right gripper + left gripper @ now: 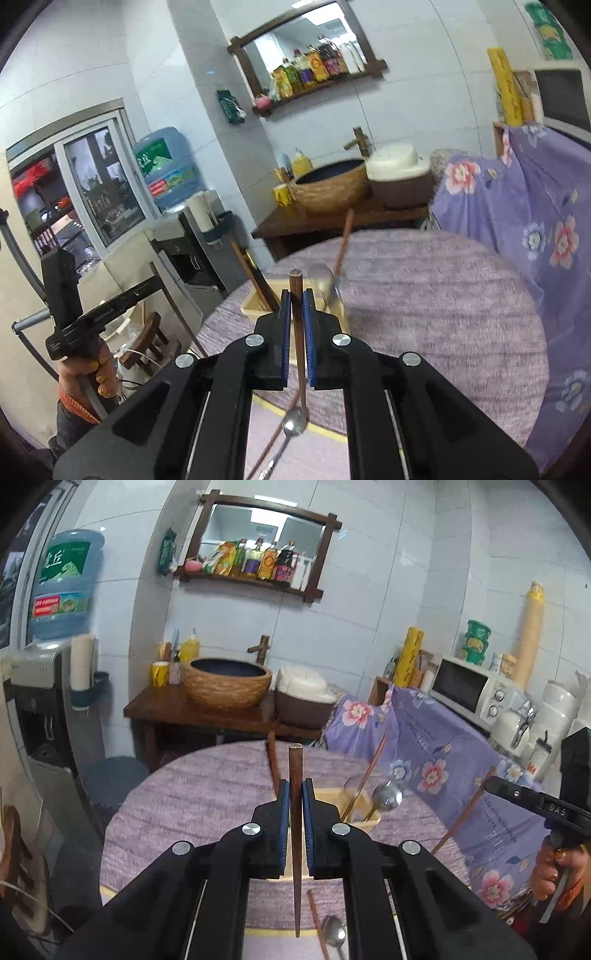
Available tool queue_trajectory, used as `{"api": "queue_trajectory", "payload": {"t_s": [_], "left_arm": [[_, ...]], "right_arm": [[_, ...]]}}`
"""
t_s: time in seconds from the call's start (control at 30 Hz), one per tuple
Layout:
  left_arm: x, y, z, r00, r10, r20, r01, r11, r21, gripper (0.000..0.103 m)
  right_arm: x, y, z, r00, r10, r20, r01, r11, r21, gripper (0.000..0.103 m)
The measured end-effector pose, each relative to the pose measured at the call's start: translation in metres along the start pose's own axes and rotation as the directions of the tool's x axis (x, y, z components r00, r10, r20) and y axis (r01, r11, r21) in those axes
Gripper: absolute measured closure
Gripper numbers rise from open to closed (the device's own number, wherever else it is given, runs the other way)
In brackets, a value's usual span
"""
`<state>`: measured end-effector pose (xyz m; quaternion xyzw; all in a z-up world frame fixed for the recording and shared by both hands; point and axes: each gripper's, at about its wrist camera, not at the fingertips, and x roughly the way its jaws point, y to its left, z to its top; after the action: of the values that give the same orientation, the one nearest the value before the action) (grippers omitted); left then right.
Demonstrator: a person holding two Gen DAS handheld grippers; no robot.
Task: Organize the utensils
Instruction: 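Carry both brown chopsticks above the holder and lower them in, then open both grippers to release the chopsticks in the holder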
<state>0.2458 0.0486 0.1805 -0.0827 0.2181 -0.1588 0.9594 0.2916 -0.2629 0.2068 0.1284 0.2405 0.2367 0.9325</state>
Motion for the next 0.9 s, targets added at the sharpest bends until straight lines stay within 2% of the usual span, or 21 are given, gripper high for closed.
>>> {"api": "queue_trajectory", "payload": {"t_s": [0.1, 0.23, 0.3, 0.4, 0.53, 0.77, 0.9], "left_arm": [[0.001, 0.000, 0.034, 0.999, -0.046, 0.013, 0.046, 0.998, -0.032, 0.095], [0.008, 0.000, 0.075, 0.997, -0.018, 0.077, 0.022, 0.998, -0.055, 0.095], [0.015, 0.001, 0.088, 0.995, -0.020, 0.099, 0.028, 0.996, -0.081, 0.095], [0.024, -0.002, 0.098, 0.989, 0.030, 0.147, -0.019, 0.997, -0.077, 0.095], [0.044, -0.002, 0.088, 0.987, 0.059, 0.146, -0.049, 0.996, -0.073, 0.095], [0.090, 0.005, 0.041, 0.996, 0.077, 0.048, -0.073, 0.994, -0.079, 0.095], [0.106, 0.007, 0.019, 0.996, 0.087, 0.002, -0.087, 0.994, -0.065, 0.095]], "right_arm": [[0.005, 0.013, 0.039, 1.000, -0.008, 0.027, 0.009, 1.000, -0.025, 0.096], [0.013, 0.023, 0.076, 0.998, -0.015, 0.067, 0.018, 0.999, -0.032, 0.096], [0.018, 0.026, 0.091, 0.994, -0.036, 0.099, 0.040, 0.998, -0.040, 0.096], [0.030, 0.026, 0.104, 0.990, -0.065, 0.127, 0.072, 0.996, -0.049, 0.095], [0.049, 0.018, 0.098, 0.988, -0.098, 0.123, 0.107, 0.992, -0.063, 0.096], [0.103, -0.001, 0.053, 0.988, -0.154, 0.017, 0.155, 0.985, -0.080, 0.095], [0.124, -0.012, 0.036, 0.987, -0.158, -0.026, 0.156, 0.986, -0.056, 0.095]]}}
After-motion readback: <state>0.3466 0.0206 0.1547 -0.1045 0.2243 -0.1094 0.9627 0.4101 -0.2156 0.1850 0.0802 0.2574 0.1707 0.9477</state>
